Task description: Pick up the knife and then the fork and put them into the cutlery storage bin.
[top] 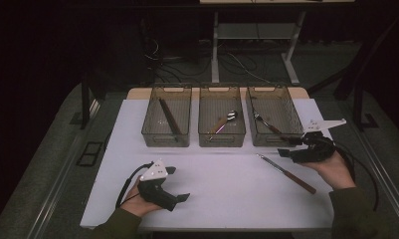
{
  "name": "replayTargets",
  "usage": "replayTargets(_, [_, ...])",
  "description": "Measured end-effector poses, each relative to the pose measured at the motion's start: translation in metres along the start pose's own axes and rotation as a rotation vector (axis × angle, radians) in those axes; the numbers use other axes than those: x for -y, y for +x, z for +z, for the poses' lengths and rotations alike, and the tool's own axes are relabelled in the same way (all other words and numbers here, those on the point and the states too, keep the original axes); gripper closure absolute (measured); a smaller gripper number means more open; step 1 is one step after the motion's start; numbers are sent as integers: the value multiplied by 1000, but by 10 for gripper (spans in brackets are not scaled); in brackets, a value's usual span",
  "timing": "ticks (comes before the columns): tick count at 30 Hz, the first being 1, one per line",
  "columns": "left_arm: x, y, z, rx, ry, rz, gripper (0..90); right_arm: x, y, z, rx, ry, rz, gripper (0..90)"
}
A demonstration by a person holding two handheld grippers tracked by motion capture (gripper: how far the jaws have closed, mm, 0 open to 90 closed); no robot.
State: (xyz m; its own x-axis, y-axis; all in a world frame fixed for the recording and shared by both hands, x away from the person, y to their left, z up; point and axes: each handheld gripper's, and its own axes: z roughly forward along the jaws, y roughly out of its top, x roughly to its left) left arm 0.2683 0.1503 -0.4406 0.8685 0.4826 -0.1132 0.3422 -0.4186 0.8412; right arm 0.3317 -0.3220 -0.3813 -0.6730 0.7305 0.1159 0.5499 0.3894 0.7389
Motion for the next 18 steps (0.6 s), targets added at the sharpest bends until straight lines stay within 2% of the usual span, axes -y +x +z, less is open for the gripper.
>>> replayTargets(4, [0, 0, 0, 1, -1, -1, 0, 12, 7, 3, -10, 22, -5, 366])
replayTargets(10, [0, 1, -1, 3, -4, 4, 0, 28, 14, 5, -3, 55, -18, 447])
replayTargets(18, [0, 0, 0, -1, 0, 6, 0, 47, 12, 8, 13, 93, -18, 561])
